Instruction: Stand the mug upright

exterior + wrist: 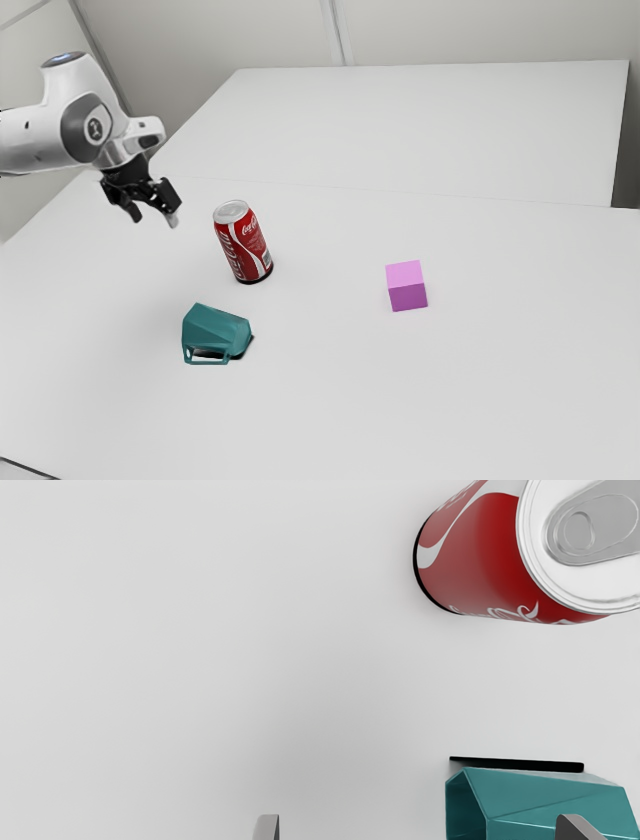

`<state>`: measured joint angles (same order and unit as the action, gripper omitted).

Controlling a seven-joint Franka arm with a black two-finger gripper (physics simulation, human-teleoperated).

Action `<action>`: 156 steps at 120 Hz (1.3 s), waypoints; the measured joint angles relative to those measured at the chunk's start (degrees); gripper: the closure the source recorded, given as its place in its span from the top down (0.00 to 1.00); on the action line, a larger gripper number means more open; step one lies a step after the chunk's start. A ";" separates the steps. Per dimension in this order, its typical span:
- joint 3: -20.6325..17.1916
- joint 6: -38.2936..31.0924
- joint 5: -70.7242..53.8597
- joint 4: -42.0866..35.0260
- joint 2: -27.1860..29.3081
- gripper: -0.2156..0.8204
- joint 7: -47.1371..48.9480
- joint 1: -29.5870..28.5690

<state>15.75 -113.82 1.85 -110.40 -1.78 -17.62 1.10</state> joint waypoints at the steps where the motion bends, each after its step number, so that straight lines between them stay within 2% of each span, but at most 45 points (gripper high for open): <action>1: 0.02 -0.02 0.08 -0.07 0.02 0.79 0.00 0.10; 23: 0.20 -1.18 1.90 -6.33 5.02 0.79 -0.43 1.87; 51: 0.04 -1.31 10.63 -13.80 7.05 0.79 -3.82 -4.56; 96: 2.09 2.46 22.36 -16.03 3.91 0.79 -11.18 -5.11; 156: 5.12 5.37 39.13 -17.05 -5.30 0.79 -23.50 -5.13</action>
<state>20.87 -108.45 40.98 -127.44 -7.08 -41.11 -4.03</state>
